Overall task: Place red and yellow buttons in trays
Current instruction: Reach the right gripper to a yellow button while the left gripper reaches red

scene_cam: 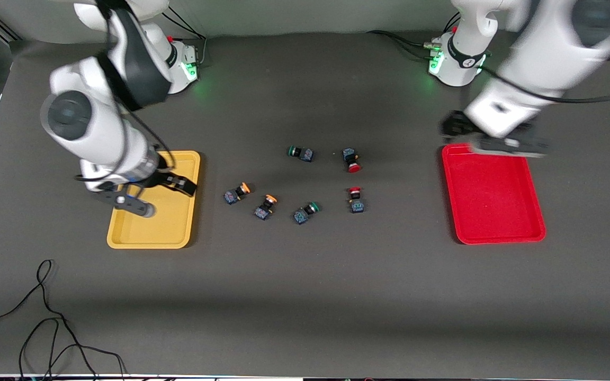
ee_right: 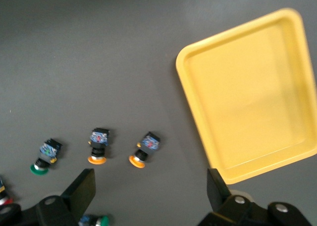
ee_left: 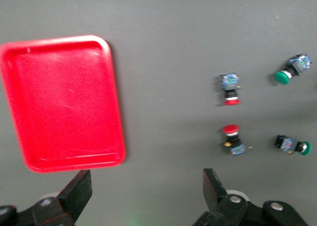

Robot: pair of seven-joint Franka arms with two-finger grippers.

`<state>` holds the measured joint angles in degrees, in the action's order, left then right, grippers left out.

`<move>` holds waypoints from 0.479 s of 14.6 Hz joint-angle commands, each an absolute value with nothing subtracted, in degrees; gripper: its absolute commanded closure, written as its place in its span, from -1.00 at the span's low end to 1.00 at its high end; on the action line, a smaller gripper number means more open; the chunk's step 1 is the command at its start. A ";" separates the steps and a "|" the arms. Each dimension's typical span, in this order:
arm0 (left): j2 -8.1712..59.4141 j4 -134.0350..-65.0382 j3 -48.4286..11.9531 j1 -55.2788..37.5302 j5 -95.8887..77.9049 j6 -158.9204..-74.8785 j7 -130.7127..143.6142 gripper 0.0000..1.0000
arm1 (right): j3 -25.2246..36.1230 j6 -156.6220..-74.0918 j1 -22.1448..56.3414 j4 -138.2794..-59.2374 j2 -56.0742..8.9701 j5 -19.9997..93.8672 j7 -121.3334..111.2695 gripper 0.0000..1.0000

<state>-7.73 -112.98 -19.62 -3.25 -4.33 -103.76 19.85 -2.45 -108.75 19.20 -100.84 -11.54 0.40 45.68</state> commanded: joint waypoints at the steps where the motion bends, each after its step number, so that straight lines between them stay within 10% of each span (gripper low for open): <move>1: -9.50 -118.56 -27.39 -4.03 -4.83 -109.93 33.17 -1.00 | -2.02 -113.89 22.49 -104.92 -13.09 0.44 53.42 -1.00; 7: -1.77 -119.27 -28.48 -14.06 -4.75 -121.02 54.04 -1.00 | -2.02 -131.54 27.77 -119.25 -15.37 0.44 64.75 -1.00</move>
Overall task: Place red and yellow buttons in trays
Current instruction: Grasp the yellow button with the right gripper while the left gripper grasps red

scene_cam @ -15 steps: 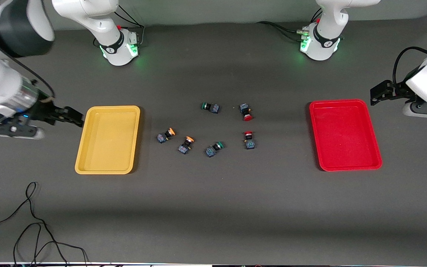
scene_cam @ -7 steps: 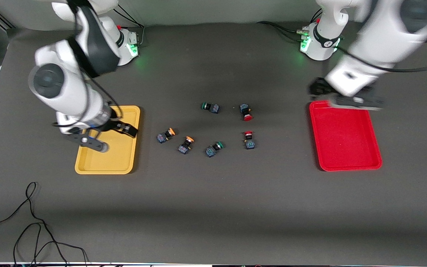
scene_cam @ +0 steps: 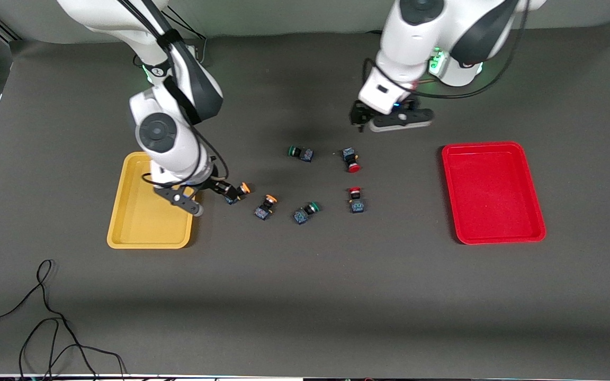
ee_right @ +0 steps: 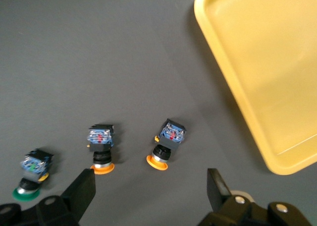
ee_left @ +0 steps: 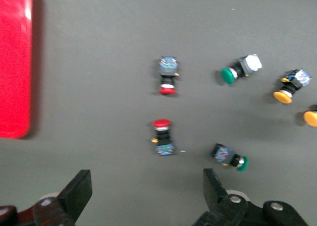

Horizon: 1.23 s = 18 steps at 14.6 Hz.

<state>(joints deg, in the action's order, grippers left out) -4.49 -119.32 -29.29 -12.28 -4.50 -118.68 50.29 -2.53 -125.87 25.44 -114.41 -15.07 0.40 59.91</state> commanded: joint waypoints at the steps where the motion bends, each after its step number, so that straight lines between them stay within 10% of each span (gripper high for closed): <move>1: -0.45 -119.44 -28.48 -14.24 -4.57 -121.98 54.92 -1.00 | -2.02 -134.97 28.73 -121.09 -16.34 0.35 66.52 -1.00; 14: 23.11 -124.80 -28.39 -15.73 13.18 -143.60 64.60 -1.00 | 0.62 -147.74 29.35 -123.84 -25.66 -2.46 67.68 -0.99; 18: 26.10 -124.54 -28.39 -15.82 15.37 -143.96 64.60 -0.67 | 0.62 -147.74 29.27 -123.84 -25.75 -2.55 67.24 -0.31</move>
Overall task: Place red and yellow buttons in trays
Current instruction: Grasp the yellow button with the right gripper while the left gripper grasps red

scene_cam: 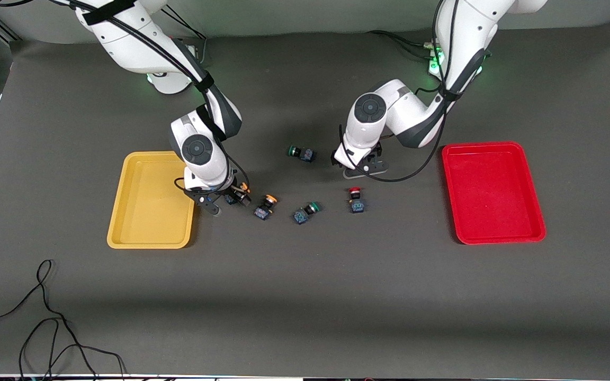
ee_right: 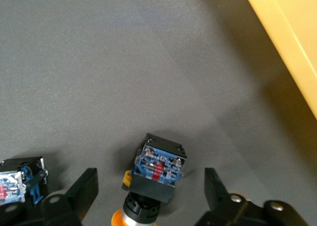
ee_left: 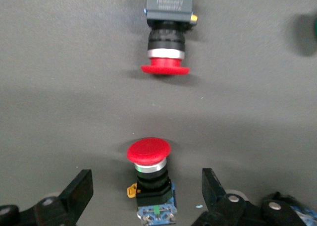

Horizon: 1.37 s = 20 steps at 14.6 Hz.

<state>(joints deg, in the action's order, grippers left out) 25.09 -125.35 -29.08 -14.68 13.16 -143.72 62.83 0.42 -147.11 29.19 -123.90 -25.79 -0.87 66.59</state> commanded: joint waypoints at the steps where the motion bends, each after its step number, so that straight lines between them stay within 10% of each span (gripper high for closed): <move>1: 26.45 -124.37 -28.30 -15.82 15.38 -143.96 64.60 -0.45 | 0.62 -147.74 29.27 -123.84 -25.75 -2.46 67.06 -0.12; 5: 26.72 -124.19 -28.21 -15.82 15.38 -143.88 64.69 0.46 | 0.70 -147.04 28.74 -123.66 -24.96 -2.46 66.01 0.37; 12: 21.55 -119.63 -28.65 -14.94 14.33 -134.59 63.99 0.54 | 10.97 -125.79 28.48 -120.49 -12.32 -1.76 46.62 0.46; 20: 3.89 -114.96 -28.13 0.41 -6.94 -108.23 25.62 0.63 | 22.41 -131.92 28.56 -132.79 -9.84 -1.67 28.83 0.46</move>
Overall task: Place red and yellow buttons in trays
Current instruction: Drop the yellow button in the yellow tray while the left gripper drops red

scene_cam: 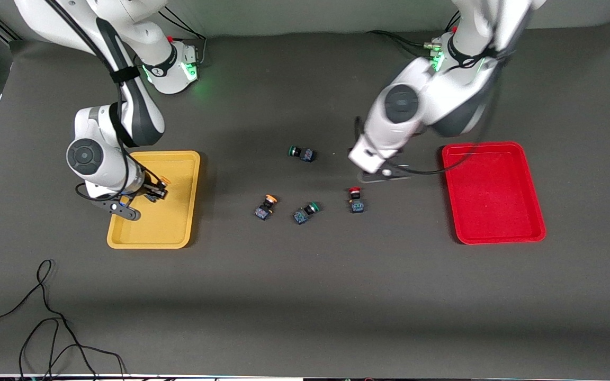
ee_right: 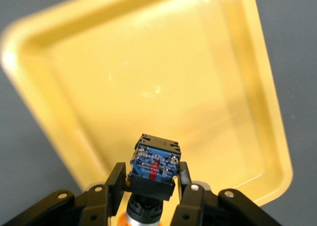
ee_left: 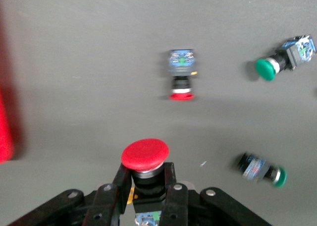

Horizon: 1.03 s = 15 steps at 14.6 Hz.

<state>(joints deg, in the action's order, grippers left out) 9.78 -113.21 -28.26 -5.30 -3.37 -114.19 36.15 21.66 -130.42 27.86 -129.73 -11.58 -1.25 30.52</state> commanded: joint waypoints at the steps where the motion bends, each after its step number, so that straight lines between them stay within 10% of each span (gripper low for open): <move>1: 2.30 -115.13 -28.13 3.83 -6.94 -105.32 21.31 0.63 | 22.41 -132.62 28.56 -133.85 -9.84 -1.58 28.83 0.42; 2: 1.15 -115.40 -27.95 7.26 -6.86 -103.20 16.75 0.63 | 22.41 -132.80 28.56 -134.03 -9.93 -1.41 28.83 0.07; 3: 0.45 -115.92 -27.60 10.51 -6.33 -102.23 12.00 0.63 | 22.59 -132.80 28.48 -134.03 -9.93 -1.32 28.92 -0.87; 4: 0.09 -116.88 -27.51 13.94 -5.55 -102.30 7.34 0.63 | 22.85 -132.54 28.48 -133.77 -9.84 -1.23 29.00 -1.00; 9: 1.66 -128.64 -27.51 25.03 2.54 -119.74 -3.68 0.63 | 21.54 -121.24 29.26 -118.45 -11.06 3.84 33.40 -1.00; 15: 11.50 -136.05 -27.25 28.04 7.55 -141.40 -2.99 0.60 | 12.15 -117.60 29.44 -91.19 -28.62 14.15 36.89 -1.00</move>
